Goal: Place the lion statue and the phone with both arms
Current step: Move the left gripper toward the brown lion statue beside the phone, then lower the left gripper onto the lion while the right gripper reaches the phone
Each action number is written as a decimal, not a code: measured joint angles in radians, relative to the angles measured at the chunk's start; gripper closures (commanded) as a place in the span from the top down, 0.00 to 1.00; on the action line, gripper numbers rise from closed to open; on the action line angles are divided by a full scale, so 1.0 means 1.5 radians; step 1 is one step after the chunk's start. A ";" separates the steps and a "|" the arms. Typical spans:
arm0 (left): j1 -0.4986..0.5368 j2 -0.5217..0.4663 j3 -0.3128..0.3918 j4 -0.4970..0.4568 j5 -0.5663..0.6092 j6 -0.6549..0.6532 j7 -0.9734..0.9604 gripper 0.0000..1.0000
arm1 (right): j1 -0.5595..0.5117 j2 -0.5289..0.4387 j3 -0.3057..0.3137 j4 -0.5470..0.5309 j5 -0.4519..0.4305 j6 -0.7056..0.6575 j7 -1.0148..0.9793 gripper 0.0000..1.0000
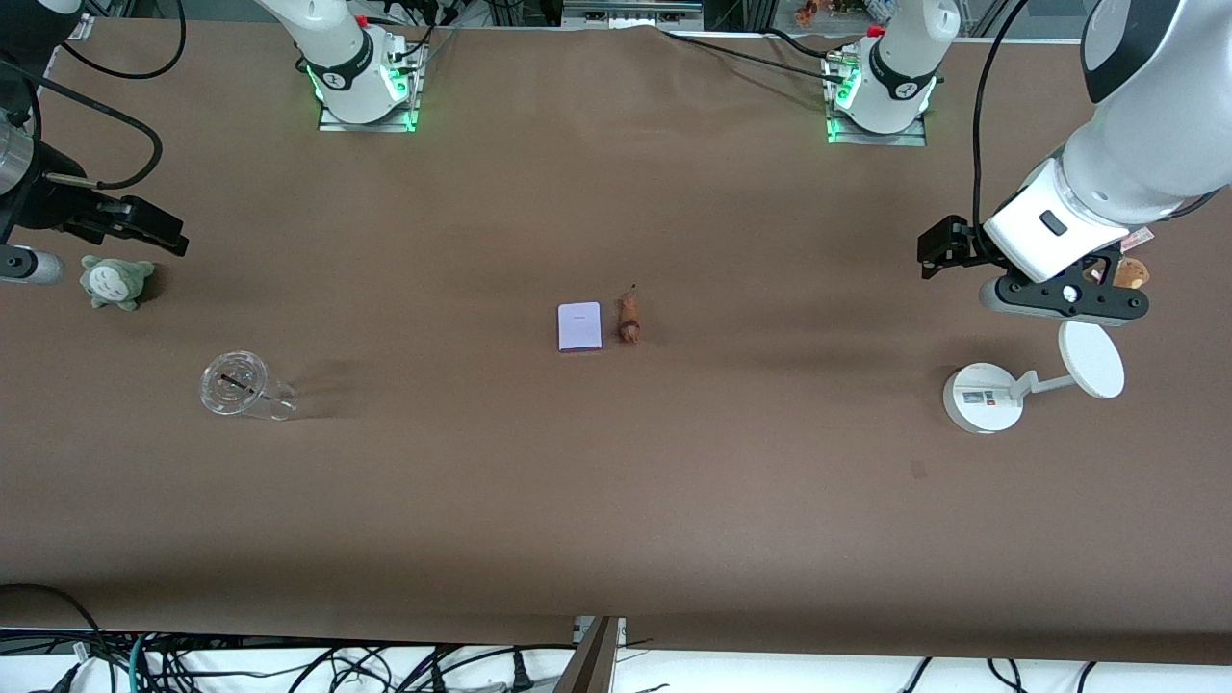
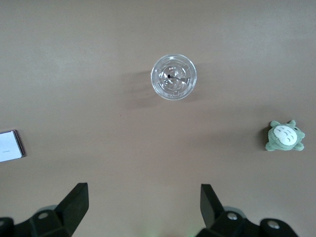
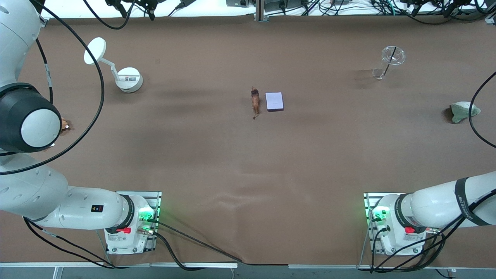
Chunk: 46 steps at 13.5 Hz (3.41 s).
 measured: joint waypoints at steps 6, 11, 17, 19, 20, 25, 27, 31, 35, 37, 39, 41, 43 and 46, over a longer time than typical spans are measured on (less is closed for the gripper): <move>0.000 0.000 0.000 0.000 0.000 0.000 0.000 1.00 | -0.001 0.000 0.000 0.000 0.000 0.000 0.000 1.00; 0.000 0.000 0.000 0.000 0.000 0.000 0.000 1.00 | -0.001 0.000 0.000 0.000 0.000 0.000 0.000 1.00; 0.000 0.000 0.000 0.000 0.000 0.000 0.000 1.00 | -0.001 0.000 0.000 0.000 0.000 0.000 0.000 1.00; 0.000 0.000 0.000 0.000 0.000 0.000 0.000 1.00 | -0.001 0.000 0.000 0.000 0.000 0.000 0.000 1.00; 0.000 0.000 0.000 0.000 0.000 0.000 0.000 1.00 | -0.001 0.000 0.000 0.000 0.000 0.000 0.000 1.00; 0.000 0.000 0.000 0.000 0.000 0.000 0.000 1.00 | 0.000 0.012 0.000 0.000 0.000 0.000 0.000 1.00; 0.000 0.000 0.000 0.000 0.000 0.000 0.000 1.00 | 0.002 0.031 0.004 0.000 0.000 0.003 0.000 1.00; -0.005 0.005 -0.002 -0.002 -0.007 -0.002 0.000 1.00 | 0.017 0.054 0.008 0.001 0.000 0.012 0.000 1.00; -0.018 0.060 -0.007 -0.010 -0.040 -0.002 0.000 1.00 | 0.026 0.069 0.009 0.001 0.000 0.047 0.001 1.00; -0.058 0.107 -0.012 -0.014 -0.047 0.018 -0.025 1.00 | 0.026 0.075 0.009 0.001 0.000 0.050 0.001 1.00; -0.112 0.148 -0.014 -0.018 -0.050 0.077 -0.082 1.00 | 0.027 0.079 0.009 0.001 0.000 0.050 0.001 1.00; -0.166 0.186 -0.016 -0.022 -0.052 0.152 -0.145 1.00 | 0.027 0.079 0.009 0.002 0.000 0.051 0.001 1.00; -0.217 0.228 -0.017 -0.025 -0.053 0.223 -0.216 1.00 | 0.027 0.079 0.009 0.003 0.000 0.051 0.001 1.00; -0.273 0.280 -0.018 -0.034 -0.053 0.321 -0.300 1.00 | 0.027 0.079 0.009 0.004 0.000 0.051 -0.001 1.00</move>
